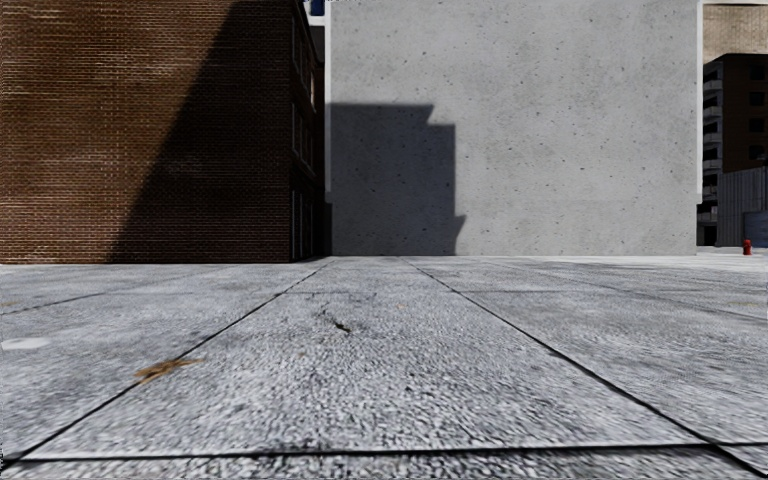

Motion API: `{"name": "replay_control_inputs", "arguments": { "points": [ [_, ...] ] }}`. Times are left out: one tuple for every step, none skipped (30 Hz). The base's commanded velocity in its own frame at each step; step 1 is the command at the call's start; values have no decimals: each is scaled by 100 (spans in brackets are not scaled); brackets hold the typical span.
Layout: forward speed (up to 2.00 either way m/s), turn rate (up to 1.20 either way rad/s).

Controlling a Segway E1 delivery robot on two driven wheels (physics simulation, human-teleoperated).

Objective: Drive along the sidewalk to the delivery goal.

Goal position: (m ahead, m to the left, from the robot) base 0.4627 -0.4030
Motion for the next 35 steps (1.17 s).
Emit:
{"name": "replay_control_inputs", "arguments": {
  "points": [
    [100, -23],
    [100, -12],
    [99, 0],
    [98, 0],
    [98, 0],
    [0, 0],
    [0, 0],
    [0, 0],
    [0, 0],
    [0, 0],
    [0, 0],
    [0, 0],
    [0, 0],
    [0, 0],
    [0, 0],
    [0, 0],
    [0, 0],
    [0, 0],
    [0, 0],
    [0, 0],
    [0, 0],
    [0, 0],
    [0, 0],
    [0, 0],
    [0, 0],
    [0, 0],
    [0, 0],
    [0, 0],
    [0, 0],
    [0, 0],
    [0, 0],
    [0, 0],
    [0, 0],
    [0, 0],
    [0, 0]
  ]
}}
